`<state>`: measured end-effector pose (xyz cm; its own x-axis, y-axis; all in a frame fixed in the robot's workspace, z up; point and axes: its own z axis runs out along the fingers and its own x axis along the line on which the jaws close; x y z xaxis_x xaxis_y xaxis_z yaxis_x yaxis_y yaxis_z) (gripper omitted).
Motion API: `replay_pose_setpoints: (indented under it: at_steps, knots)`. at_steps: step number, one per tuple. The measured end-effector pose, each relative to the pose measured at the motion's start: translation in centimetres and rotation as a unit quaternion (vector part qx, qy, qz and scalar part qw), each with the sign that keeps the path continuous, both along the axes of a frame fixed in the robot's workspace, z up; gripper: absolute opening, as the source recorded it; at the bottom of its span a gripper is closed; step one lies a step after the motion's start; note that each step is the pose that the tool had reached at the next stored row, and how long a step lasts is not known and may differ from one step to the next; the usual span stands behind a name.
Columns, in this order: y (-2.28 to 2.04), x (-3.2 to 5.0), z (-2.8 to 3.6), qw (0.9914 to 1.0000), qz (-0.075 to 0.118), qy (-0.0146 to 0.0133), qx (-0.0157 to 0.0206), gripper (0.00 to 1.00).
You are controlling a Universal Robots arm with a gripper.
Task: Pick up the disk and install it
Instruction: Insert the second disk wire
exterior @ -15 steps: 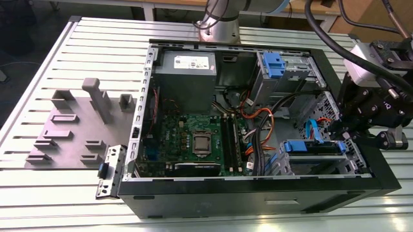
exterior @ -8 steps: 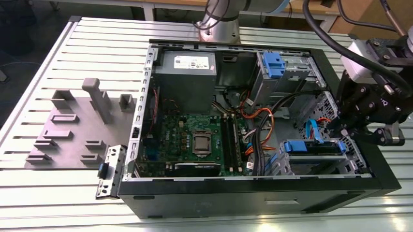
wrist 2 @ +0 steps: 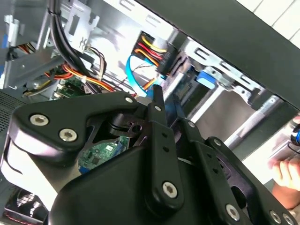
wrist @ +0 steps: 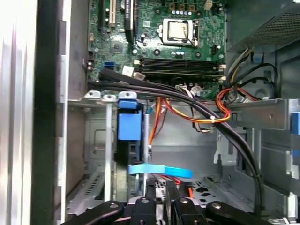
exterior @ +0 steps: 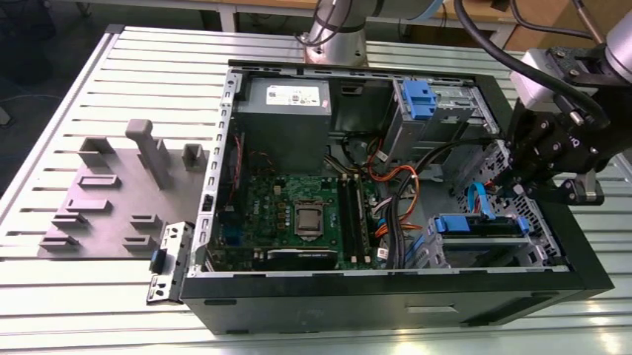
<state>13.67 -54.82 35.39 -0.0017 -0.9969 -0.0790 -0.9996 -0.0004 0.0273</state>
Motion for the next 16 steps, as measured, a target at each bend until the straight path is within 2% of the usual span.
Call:
replay_pose_setpoints:
  at_steps: [8,16]
  knots:
    - [0.63,0.28,-0.35,0.99999,0.0,0.0,0.0043,0.24]
    - [0.69,0.95,-0.41,0.99999,0.0,0.0007,0.0043,0.24]
